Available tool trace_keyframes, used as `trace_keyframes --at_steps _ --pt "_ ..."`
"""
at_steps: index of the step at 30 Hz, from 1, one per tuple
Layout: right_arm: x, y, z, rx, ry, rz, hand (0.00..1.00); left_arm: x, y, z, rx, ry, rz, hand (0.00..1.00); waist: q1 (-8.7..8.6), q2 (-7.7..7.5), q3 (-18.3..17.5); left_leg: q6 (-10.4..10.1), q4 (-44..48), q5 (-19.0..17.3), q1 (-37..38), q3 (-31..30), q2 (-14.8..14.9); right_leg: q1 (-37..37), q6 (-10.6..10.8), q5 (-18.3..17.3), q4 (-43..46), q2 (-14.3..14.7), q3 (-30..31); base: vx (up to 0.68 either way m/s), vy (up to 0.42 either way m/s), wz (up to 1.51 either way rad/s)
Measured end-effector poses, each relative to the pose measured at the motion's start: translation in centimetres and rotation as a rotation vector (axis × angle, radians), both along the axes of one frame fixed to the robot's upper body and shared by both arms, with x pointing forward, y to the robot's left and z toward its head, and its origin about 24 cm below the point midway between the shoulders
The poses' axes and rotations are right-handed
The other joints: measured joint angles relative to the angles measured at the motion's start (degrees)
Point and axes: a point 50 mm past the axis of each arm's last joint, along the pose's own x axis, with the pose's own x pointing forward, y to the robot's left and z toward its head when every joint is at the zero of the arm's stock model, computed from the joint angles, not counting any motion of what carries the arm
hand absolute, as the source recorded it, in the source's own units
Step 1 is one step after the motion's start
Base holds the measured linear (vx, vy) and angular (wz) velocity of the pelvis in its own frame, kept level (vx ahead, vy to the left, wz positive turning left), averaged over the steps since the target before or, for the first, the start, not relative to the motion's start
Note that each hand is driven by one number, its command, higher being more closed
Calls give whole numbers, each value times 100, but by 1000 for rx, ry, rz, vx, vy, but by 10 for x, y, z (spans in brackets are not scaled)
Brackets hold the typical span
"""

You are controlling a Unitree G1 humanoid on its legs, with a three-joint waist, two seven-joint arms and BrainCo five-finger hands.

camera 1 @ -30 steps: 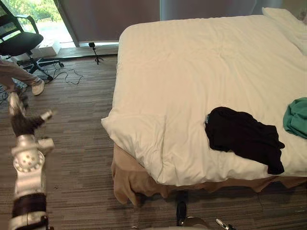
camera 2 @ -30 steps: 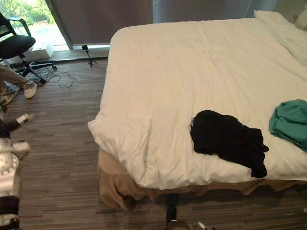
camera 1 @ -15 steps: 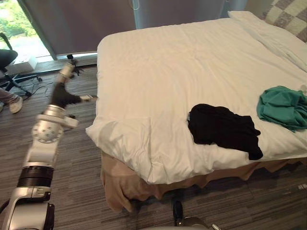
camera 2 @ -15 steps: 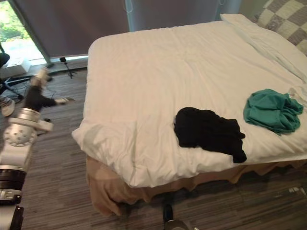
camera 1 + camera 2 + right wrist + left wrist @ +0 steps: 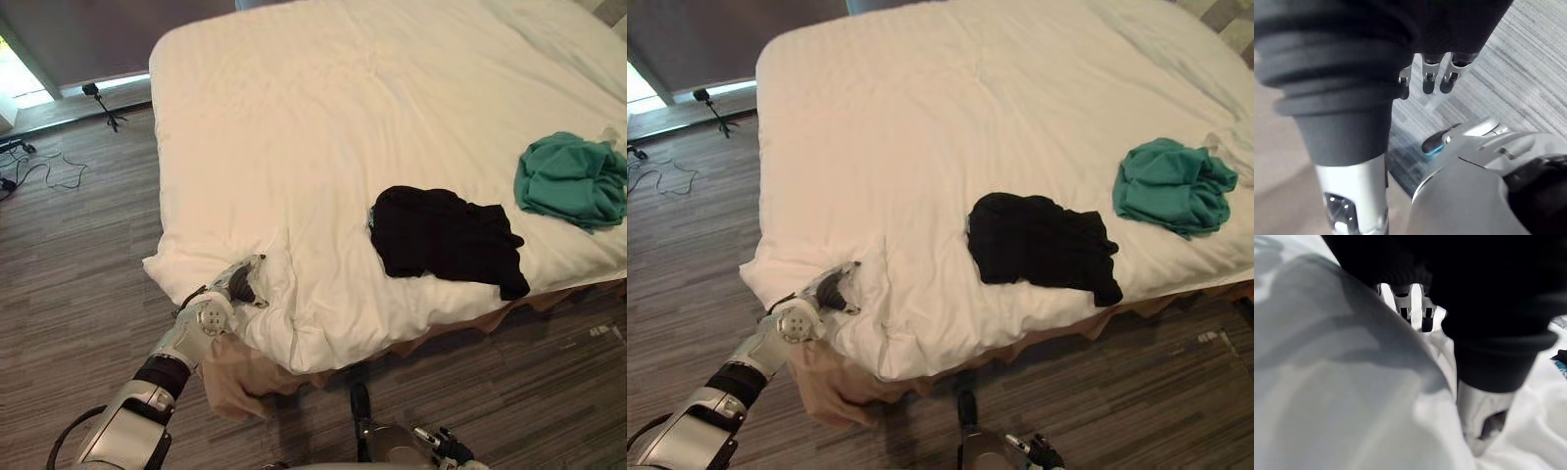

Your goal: Tidy the bed and pick cloth on bed and put in laundry

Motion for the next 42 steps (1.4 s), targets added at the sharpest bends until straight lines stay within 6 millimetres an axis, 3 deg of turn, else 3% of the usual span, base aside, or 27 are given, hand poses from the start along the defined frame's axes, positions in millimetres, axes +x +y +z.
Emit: trace_keyframes --at_steps 5,9,11,14,15,18,19,20,22,23,24,25,26,27,28,30,33,34,36,37,42 --pt "19 1 6 -6 -55 21 0 12 5 7 80 2 32 100 -100 16 160 0 18 -2 -8 86 -18 -22 82 -55 -5 0 89 -52 2 -7" --pt "24 -7 10 -38 -66 50 0 10 10 5 31 9 63 100 -141 54 262 -7 45 -17 -58 90 -9 -24 111 -81 -2 -3 76 -53 -14 0" --pt "24 -10 10 -45 -60 48 0 5 15 2 -37 0 87 100 -141 88 293 -7 49 -15 -68 43 6 -6 119 -92 1 -4 20 -13 -8 13" --pt "20 -13 9 -55 -34 38 0 -19 22 -16 -167 6 115 100 -134 150 300 -7 104 -4 -13 -79 46 149 84 -147 2 -17 -116 19 5 23" --pt "19 -14 9 -57 -31 32 0 -32 25 -27 -222 25 148 0 -103 153 295 -13 114 20 34 -160 53 245 83 -181 2 -24 -177 46 22 30" --pt "18 -16 9 -61 -32 6 0 -65 34 -55 -346 97 267 0 143 139 240 16 369 65 1 -214 49 394 96 -249 3 -115 -271 32 13 22" --pt "18 -18 10 -61 -38 -23 0 -88 45 -73 -399 160 375 0 236 160 209 39 428 140 10 -328 16 486 85 -288 4 -173 -344 20 1 24" --pt "17 -19 10 -62 -35 -28 0 -99 50 -81 -414 190 422 0 266 159 189 37 445 167 15 -353 11 523 89 -312 4 -192 -373 30 3 31" --pt "12 -20 8 -55 -29 -68 0 -144 71 -112 -428 337 617 0 355 149 118 52 486 216 20 -462 14 599 111 -374 3 -214 -451 28 -4 28" --pt "7 -19 5 -39 -25 -114 0 -188 83 -137 -448 474 789 0 394 120 70 37 476 227 26 -507 25 663 98 -412 3 -201 -560 38 -7 42" --pt "1 -17 2 -18 -10 -167 0 -218 78 -154 -481 606 867 0 423 70 13 37 461 227 31 -547 47 713 79 -441 2 -185 -643 40 4 52" --pt "-8 -15 -2 4 13 -231 0 -241 60 -169 -548 721 918 0 470 10 -81 37 434 227 40 -621 71 756 73 -445 2 -169 -693 18 21 36" --pt "-15 -13 -4 25 31 -301 0 -254 43 -177 -597 806 946 0 551 -78 -157 37 393 227 76 -641 84 782 72 -445 0 -152 -709 6 21 16" --pt "-17 -13 -5 31 37 -333 0 -261 37 -181 -613 851 961 0 587 -136 -193 37 368 227 104 -635 91 784 72 -446 0 -136 -705 0 0 0" --pt "-19 -12 -6 40 40 -393 0 -280 32 -187 -621 949 1001 0 622 -249 -252 37 314 227 131 -638 99 788 69 -448 -1 -120 -708 0 0 0" --pt "-28 -20 -6 23 50 -517 0 -297 39 -187 -630 985 1064 0 598 -366 -326 36 243 227 162 -638 93 791 68 -446 -4 -122 -751 -38 31 10" --pt "-47 -48 1 -62 80 -752 0 -321 41 -189 -607 1050 1108 0 594 -385 -390 37 161 225 245 -633 23 876 68 -442 -42 -211 -786 -87 63 6" --pt "-55 -61 5 -100 95 -848 100 -327 40 -189 -604 1056 1114 0 592 -362 -435 46 138 214 248 -626 -14 875 71 -440 -43 -242 -780 -106 54 7" --pt "-65 -89 17 -164 90 -991 100 -329 42 -189 -587 1037 1125 0 544 -303 -490 146 7 88 240 -589 -26 842 86 -430 -44 -187 -853 -97 42 16" --pt "-70 -112 30 -204 61 -1110 100 -324 46 -188 -577 990 1125 0 539 -245 -538 88 -44 -55 225 -524 17 791 106 -392 -45 -125 -858 -131 57 4" --pt "-61 -166 74 -358 -97 -1264 100 -310 71 -180 -492 874 1110 0 433 -504 -662 97 -13 -61 231 -416 17 749 83 -305 -46 -141 -786 -112 -9 -15"
